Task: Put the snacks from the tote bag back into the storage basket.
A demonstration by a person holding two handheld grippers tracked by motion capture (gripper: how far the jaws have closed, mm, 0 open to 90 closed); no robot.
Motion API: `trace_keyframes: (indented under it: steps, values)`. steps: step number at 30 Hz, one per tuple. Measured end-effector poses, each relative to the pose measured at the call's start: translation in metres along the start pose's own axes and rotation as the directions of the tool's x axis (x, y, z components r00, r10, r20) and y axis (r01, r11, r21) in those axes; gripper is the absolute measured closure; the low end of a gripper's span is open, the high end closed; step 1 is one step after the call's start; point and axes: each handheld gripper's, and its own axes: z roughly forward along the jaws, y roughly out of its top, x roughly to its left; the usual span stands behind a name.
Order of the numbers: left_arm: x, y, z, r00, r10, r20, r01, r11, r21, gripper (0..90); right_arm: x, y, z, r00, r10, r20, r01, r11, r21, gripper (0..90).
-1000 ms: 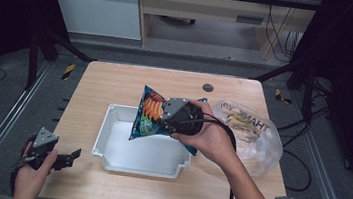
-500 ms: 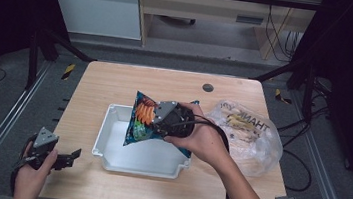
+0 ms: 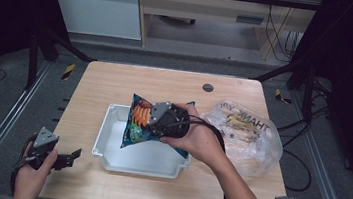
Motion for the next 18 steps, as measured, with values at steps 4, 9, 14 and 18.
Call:
trace_keyframes:
  steps: [4, 9, 14, 18]
  values:
    - [0.0, 0.0, -0.0001, 1.0, -0.001, 0.0, 0.001, 1.0, 0.0, 3.7, 0.0001, 0.0007, 0.0011, 1.0, 0.001, -0.002, -0.001, 1.0, -0.007, 41.5]
    - [-0.0003, 0.0, 0.0001, 1.0, -0.005, 0.0, 0.005, 1.0, -0.002, 3.7, 0.0018, 0.0013, 0.0043, 0.9999, -0.003, -0.01, 0.003, 1.0, 0.002, 41.5]
    - [-0.0002, 0.0, 0.0001, 1.0, -0.006, 0.0, 0.006, 1.0, -0.003, 3.7, 0.0024, 0.0018, 0.007, 0.9999, -0.004, -0.016, 0.004, 1.0, 0.001, 41.5]
    - [-0.0004, 0.0, 0.0002, 1.0, -0.003, 0.0, 0.003, 1.0, -0.004, 3.7, 0.0018, 0.0012, 0.0089, 0.9994, 0.01, -0.032, -0.01, 1.0, -0.005, 41.5]
